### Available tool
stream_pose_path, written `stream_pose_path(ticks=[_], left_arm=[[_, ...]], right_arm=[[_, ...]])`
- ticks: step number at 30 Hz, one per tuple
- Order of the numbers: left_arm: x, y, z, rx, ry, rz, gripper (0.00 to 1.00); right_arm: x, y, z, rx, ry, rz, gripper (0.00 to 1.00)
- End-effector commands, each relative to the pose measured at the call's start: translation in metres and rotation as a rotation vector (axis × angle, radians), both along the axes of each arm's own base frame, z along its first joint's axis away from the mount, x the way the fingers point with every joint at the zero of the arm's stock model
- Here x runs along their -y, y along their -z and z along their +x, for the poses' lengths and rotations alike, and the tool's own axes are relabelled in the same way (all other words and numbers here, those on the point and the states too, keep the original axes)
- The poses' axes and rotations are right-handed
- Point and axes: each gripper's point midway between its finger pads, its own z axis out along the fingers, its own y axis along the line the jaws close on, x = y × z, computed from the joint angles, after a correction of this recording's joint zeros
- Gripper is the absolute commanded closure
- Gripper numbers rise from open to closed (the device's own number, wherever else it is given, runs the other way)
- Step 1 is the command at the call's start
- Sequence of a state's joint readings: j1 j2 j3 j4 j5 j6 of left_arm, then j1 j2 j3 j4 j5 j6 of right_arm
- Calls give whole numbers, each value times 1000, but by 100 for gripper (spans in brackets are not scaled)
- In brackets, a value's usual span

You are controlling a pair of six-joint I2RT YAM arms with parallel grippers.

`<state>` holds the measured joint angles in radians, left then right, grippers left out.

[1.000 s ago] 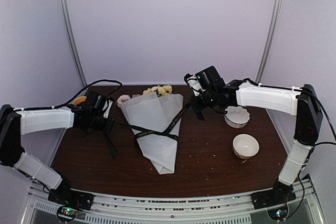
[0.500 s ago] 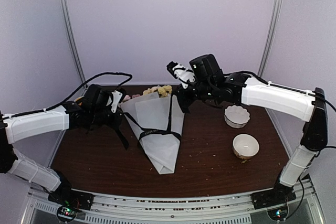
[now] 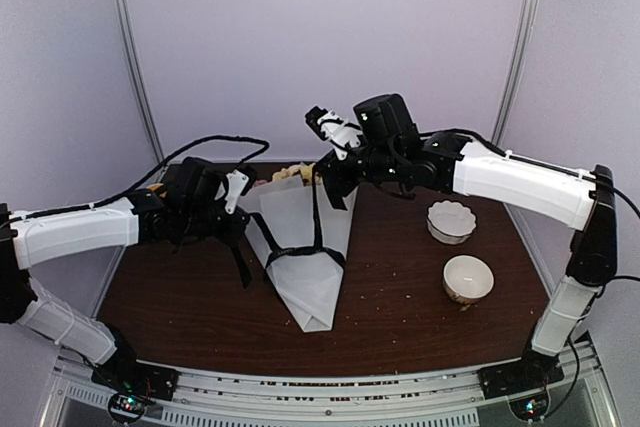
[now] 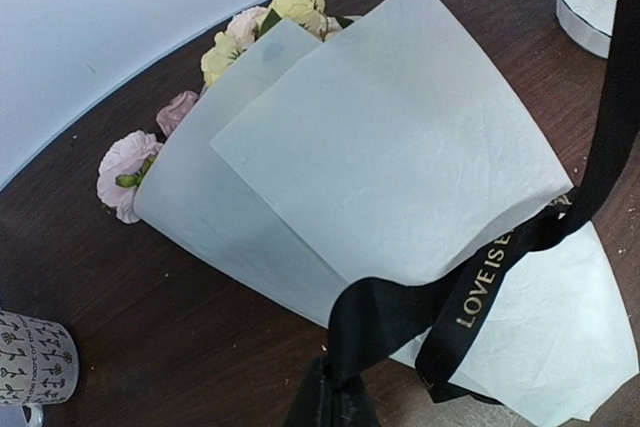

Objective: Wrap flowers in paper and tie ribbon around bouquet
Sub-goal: Tie the ribbon on the folded bouquet.

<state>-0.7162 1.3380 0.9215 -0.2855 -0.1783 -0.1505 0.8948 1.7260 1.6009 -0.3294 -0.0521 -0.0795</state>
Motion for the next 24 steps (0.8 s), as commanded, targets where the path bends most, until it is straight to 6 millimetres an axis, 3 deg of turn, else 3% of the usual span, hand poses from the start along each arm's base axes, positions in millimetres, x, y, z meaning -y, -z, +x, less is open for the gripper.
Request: stream_pose_path(ticks=[1,4,6,8,10,12,15,18,21,24], left_arm=[[19,-28,11,67,29,-65,100],[16,-29,14,79,4,-69,100],[-10,-23,21,84,-112,-49,100],[-53,-7,26,39,-265,-66,100],[-114,18,27,-29,-459,-120,100],[-164,45,14,-77,-618,-162,100],[-210,79,-11,-137,-787,-217,100],[-234,101,-27,-186,-899,-269,100],[-250,96,-31,-161,-979,-256,100],[-267,106,-39,-181,-1049,-292,100]], right_arm=[[-15,-5,0,1,-29,16,100],[-12,0,7,13,-8,2,100],[13,5,30,2,95,3,100],[68,24,62,-61,251,49,100],[144,48,91,-136,450,119,100],[222,81,104,-220,628,178,100],[318,125,93,-294,850,235,100],[381,152,71,-335,987,310,100],[419,163,53,-334,1070,359,100],[442,163,43,-317,1117,366,100]])
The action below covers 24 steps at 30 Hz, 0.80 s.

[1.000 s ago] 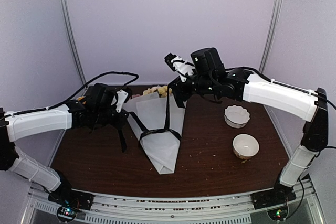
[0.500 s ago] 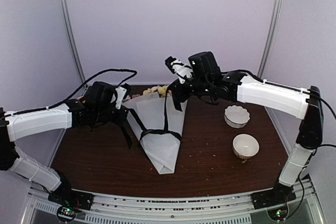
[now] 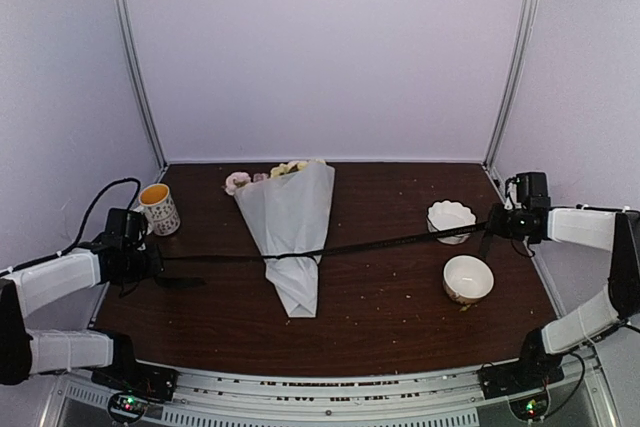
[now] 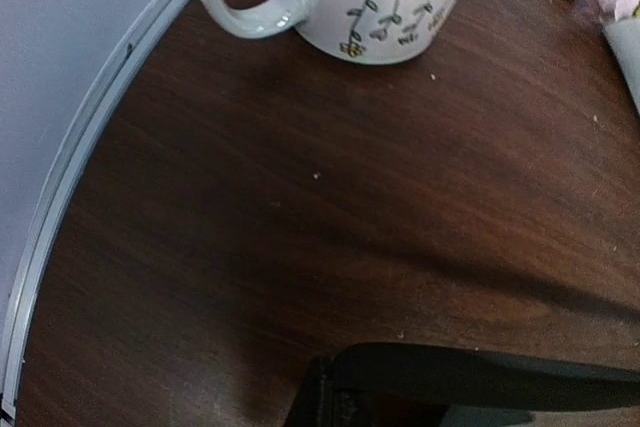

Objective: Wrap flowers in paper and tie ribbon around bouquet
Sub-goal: Tie the ribbon on the folded bouquet.

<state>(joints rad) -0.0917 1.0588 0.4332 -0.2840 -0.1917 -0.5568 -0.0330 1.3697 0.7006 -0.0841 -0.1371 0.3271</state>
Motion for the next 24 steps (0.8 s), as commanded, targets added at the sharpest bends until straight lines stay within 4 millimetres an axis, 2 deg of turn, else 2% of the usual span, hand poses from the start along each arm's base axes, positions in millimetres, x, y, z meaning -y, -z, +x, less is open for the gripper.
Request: stream_pose_path(ticks=[1,7,18,24], left_arm=[[-27,-4,0,66,-157,-71,100],[-43,-2,-9,83,-228,-99,100],[-65,4,-23,112,-342,-161,100],[-71,0,-28,137,-375,-151,100]], right_arm=[[30,-35,6,156,93,32,100],[63,-28,-6,152,166,38,100],[104,7,-20,107,291,105,100],[124,3,-29,122,355,86,100]])
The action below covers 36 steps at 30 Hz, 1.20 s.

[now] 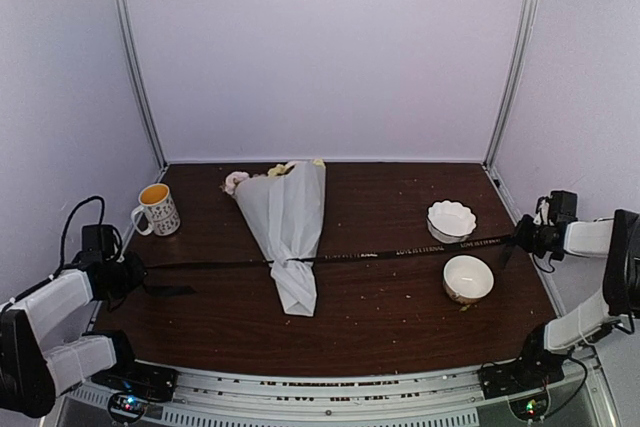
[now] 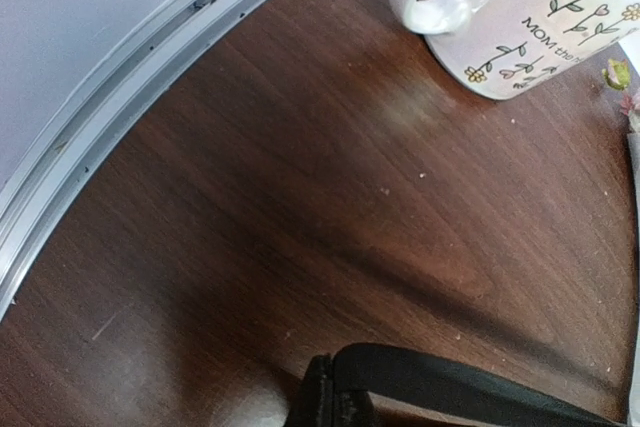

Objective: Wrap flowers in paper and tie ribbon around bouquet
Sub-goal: Tie the ribbon on the folded bouquet.

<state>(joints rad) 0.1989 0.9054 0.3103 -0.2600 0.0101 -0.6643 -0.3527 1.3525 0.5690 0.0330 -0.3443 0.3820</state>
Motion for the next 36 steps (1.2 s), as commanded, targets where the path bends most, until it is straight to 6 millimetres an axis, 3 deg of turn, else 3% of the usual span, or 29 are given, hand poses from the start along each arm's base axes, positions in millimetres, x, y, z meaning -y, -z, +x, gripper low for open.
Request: stream_pose_path(ticks=[1,8,16,21,22,24,27,29,32,36], left_arm=[[-31,-9,-4,41,-143,68,100],[-36,-7,-7,41,-166,58,100],[-41,-11,-9,55,-192,61,100],[-39,-16,-6,77,-182,59,100],[-37,-7,-12,62,-176,53,100],[-32,-7,-10,85,-152,44,100],[-25,-12,-5,117,-99,30,100],[-16,-18,1,153,-43,17,100],[1,-30,8,222,45,6,100],[26,-55,14,321,151,23,100]], right_arm=[[50,-22,-1,71,168,-102,100],[68,-29,-11,88,231,-108,100],[79,-20,-18,104,271,-52,100],[72,-16,-15,123,237,-15,100],[70,-17,-14,130,229,-13,100],[60,-23,-8,143,189,-22,100],[28,-39,9,158,65,-65,100],[-8,-52,24,170,-65,-106,100],[-81,-71,40,188,-306,-170,95],[-190,-89,40,217,-639,-260,82]])
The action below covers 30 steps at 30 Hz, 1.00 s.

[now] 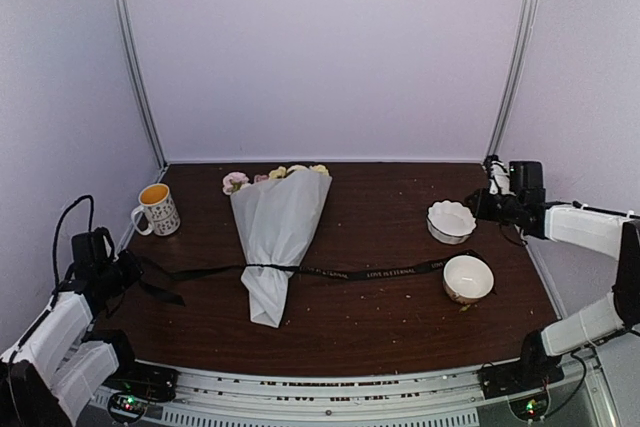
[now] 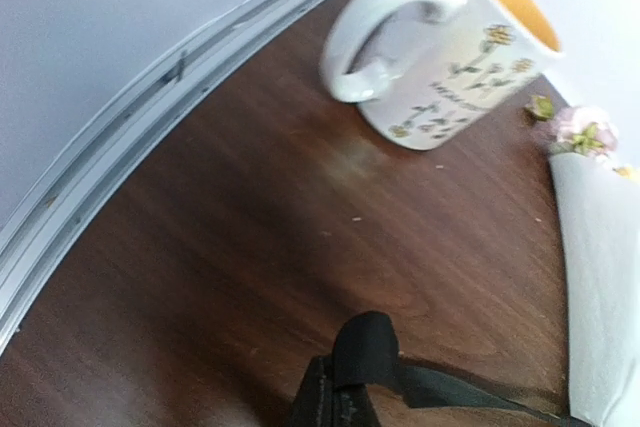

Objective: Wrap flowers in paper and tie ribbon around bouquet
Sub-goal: Adjust the half-tied ribbon on the folded bouquet.

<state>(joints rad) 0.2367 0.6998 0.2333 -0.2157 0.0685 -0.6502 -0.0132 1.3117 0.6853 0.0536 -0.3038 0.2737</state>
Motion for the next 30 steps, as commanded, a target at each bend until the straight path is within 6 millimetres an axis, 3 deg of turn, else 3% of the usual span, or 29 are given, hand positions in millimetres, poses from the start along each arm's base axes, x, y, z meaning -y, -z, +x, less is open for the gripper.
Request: stream_pose_path(ticks=[1,4,6,10,12,14,19,23,26,30], left_arm=[[33,-40,16,173,169,33,100],[63,-71,21,268,292,65,100],[84,-105,24,359,374,87,100],[128,-150,22,470,536,119,100],[148,-170,21,503,605,148,100],[173,-186,18,526,690,185,100],[238,-220,14,564,921,287,100],[282,-257,3,633,1094,409,100],[290,-286,-4,716,1116,416,100],[275,-300,-8,771,1052,429,100]], right_arm=[[-102,-23,-7,44,-336,-160,80],[-172,-36,-20,84,-523,-209,72],[-202,-46,-29,122,-600,-241,65],[-246,-68,-45,200,-705,-273,46],[-263,-78,-51,229,-741,-282,32],[-278,-83,-57,242,-770,-305,2],[-299,-97,-64,301,-778,-418,0],[-308,-125,-66,427,-792,-406,0],[-318,-149,-72,564,-813,-339,0],[-316,-186,-79,751,-750,-195,0]])
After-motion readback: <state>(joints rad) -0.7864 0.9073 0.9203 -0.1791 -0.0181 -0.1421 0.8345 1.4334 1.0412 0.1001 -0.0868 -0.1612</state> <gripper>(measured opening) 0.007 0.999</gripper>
